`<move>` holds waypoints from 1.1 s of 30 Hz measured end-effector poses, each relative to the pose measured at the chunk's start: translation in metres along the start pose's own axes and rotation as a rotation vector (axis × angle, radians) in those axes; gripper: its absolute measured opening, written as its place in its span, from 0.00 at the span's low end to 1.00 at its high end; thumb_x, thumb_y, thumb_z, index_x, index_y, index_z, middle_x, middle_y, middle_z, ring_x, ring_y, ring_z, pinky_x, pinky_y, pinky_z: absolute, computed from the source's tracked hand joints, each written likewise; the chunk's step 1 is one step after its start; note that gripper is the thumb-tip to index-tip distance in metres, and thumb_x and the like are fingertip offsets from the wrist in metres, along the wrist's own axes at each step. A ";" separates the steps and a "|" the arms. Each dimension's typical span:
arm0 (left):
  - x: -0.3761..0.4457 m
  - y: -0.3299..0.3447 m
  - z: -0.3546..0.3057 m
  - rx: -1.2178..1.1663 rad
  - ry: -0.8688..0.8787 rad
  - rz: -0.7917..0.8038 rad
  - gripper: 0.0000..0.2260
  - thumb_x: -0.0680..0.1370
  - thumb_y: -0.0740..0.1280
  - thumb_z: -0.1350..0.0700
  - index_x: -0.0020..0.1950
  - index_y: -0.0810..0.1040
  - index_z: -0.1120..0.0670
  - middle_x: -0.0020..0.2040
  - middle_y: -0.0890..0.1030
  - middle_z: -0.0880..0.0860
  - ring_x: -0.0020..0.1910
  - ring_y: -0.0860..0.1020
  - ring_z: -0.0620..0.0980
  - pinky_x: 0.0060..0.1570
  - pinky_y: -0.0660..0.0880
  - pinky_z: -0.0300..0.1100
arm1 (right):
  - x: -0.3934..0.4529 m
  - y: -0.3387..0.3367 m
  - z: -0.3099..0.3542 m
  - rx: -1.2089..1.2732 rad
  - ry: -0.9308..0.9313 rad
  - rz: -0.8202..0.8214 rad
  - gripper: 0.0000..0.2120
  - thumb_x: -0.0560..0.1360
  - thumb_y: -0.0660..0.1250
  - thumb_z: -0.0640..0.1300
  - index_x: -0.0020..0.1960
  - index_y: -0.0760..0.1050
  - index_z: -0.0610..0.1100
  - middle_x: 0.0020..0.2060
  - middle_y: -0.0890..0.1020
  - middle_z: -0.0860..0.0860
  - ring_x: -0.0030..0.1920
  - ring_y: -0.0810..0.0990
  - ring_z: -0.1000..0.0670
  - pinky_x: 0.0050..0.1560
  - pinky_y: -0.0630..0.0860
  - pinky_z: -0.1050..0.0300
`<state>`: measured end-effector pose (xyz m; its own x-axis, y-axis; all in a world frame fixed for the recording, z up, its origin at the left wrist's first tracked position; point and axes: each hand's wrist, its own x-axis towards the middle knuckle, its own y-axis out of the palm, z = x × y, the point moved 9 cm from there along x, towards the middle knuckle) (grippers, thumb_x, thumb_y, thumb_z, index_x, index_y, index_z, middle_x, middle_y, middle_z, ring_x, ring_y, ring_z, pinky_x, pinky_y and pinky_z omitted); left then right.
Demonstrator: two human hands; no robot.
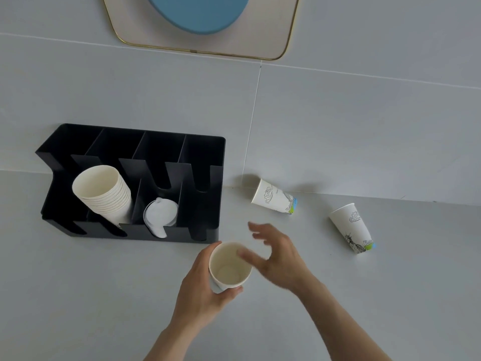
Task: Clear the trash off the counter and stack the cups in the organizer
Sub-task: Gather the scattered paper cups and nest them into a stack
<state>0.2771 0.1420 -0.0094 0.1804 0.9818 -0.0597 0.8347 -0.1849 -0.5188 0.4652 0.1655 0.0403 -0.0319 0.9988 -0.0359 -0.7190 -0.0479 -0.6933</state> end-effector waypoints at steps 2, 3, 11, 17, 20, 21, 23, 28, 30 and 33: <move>0.003 0.000 -0.001 0.001 0.007 -0.006 0.42 0.62 0.80 0.39 0.72 0.64 0.38 0.67 0.74 0.35 0.63 0.74 0.38 0.56 0.74 0.33 | 0.027 -0.019 -0.019 -0.035 0.049 -0.129 0.31 0.73 0.73 0.61 0.70 0.76 0.47 0.62 0.82 0.53 0.57 0.83 0.53 0.57 0.80 0.49; 0.005 0.001 -0.001 0.000 0.006 -0.004 0.42 0.62 0.80 0.39 0.73 0.64 0.38 0.67 0.74 0.35 0.64 0.74 0.38 0.56 0.73 0.32 | 0.040 -0.025 -0.027 -0.098 0.074 -0.161 0.29 0.74 0.74 0.58 0.70 0.76 0.46 0.62 0.81 0.51 0.57 0.83 0.50 0.57 0.79 0.48; 0.018 0.000 -0.001 0.001 -0.008 -0.001 0.41 0.63 0.79 0.39 0.72 0.63 0.35 0.66 0.73 0.32 0.64 0.73 0.36 0.56 0.71 0.30 | 0.129 -0.022 -0.089 -0.511 0.215 0.007 0.40 0.76 0.74 0.52 0.81 0.58 0.42 0.79 0.64 0.44 0.79 0.62 0.41 0.75 0.63 0.47; 0.023 0.002 0.000 -0.009 -0.017 -0.011 0.40 0.63 0.79 0.40 0.72 0.64 0.36 0.66 0.73 0.32 0.64 0.73 0.35 0.58 0.72 0.30 | 0.141 -0.013 -0.096 -0.604 0.244 -0.006 0.36 0.74 0.76 0.50 0.76 0.63 0.41 0.64 0.71 0.43 0.63 0.75 0.39 0.63 0.72 0.47; 0.024 0.003 0.000 -0.013 -0.011 -0.013 0.41 0.63 0.79 0.39 0.72 0.65 0.38 0.67 0.73 0.34 0.65 0.73 0.36 0.59 0.73 0.32 | 0.134 -0.007 -0.093 -0.643 0.215 -0.018 0.33 0.73 0.77 0.51 0.72 0.69 0.42 0.62 0.71 0.44 0.60 0.76 0.40 0.59 0.74 0.47; 0.025 0.003 0.000 -0.013 -0.008 -0.011 0.41 0.63 0.79 0.39 0.72 0.65 0.38 0.67 0.73 0.34 0.66 0.73 0.37 0.60 0.73 0.32 | 0.131 -0.006 -0.093 -0.648 0.218 -0.018 0.33 0.72 0.77 0.53 0.71 0.70 0.42 0.62 0.72 0.44 0.61 0.76 0.41 0.60 0.74 0.48; 0.026 0.003 0.001 -0.009 -0.005 -0.003 0.41 0.64 0.79 0.40 0.72 0.64 0.38 0.68 0.73 0.34 0.66 0.73 0.37 0.60 0.73 0.33 | 0.123 -0.005 -0.093 -0.613 0.247 -0.016 0.33 0.71 0.77 0.54 0.70 0.70 0.42 0.63 0.75 0.45 0.63 0.75 0.42 0.62 0.72 0.49; 0.025 0.003 -0.001 -0.013 -0.012 0.001 0.41 0.63 0.80 0.40 0.72 0.64 0.38 0.67 0.74 0.34 0.65 0.73 0.37 0.60 0.74 0.35 | 0.093 -0.017 -0.064 -0.326 0.206 -0.130 0.37 0.69 0.79 0.52 0.72 0.69 0.42 0.60 0.78 0.45 0.60 0.77 0.41 0.57 0.73 0.49; 0.024 0.004 -0.002 -0.012 -0.014 0.003 0.41 0.63 0.80 0.40 0.72 0.65 0.37 0.66 0.74 0.34 0.64 0.74 0.37 0.59 0.75 0.36 | 0.077 -0.031 -0.043 -0.185 0.140 -0.215 0.36 0.67 0.80 0.51 0.71 0.72 0.42 0.58 0.79 0.46 0.57 0.79 0.42 0.55 0.77 0.48; 0.023 0.003 -0.004 -0.015 -0.016 -0.007 0.41 0.62 0.81 0.42 0.71 0.66 0.37 0.65 0.75 0.34 0.64 0.75 0.38 0.59 0.76 0.39 | 0.047 -0.058 -0.007 0.020 0.052 -0.352 0.35 0.66 0.81 0.51 0.69 0.75 0.45 0.59 0.81 0.49 0.54 0.82 0.47 0.55 0.81 0.49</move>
<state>0.2859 0.1643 -0.0083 0.1665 0.9835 -0.0704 0.8437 -0.1790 -0.5061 0.5101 0.2153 0.0734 0.2550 0.9525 0.1662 -0.6931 0.3000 -0.6555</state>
